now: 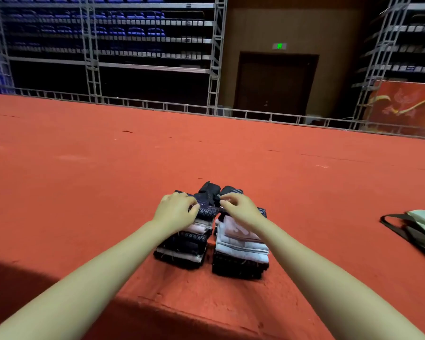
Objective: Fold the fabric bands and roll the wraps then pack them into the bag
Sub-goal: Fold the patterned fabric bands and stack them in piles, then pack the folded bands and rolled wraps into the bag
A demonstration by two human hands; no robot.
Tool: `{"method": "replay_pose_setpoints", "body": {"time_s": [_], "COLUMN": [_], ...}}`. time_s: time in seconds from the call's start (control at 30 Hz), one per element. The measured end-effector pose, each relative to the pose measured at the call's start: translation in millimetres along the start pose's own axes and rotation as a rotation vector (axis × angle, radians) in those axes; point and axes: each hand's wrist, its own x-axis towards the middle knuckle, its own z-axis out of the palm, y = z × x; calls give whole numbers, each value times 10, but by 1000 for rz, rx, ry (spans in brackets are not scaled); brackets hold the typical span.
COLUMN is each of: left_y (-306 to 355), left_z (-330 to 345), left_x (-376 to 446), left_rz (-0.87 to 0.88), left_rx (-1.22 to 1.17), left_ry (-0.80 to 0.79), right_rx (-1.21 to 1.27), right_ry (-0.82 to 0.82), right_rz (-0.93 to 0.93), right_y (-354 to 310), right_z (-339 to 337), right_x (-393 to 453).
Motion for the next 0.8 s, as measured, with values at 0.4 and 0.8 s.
{"method": "replay_pose_setpoints", "body": {"time_s": [0.4, 0.8], "left_y": [99, 843], "left_z": [-6, -231], "left_x": [131, 366], "left_rz": [-1, 7], "left_rx": [1, -466], "left_ry": [-32, 136], "right_rx": [116, 388], "right_ry": [15, 225], "right_rz": [12, 30], "right_y": [209, 431], "right_z": [-307, -730], "right_x": [-23, -71]}}
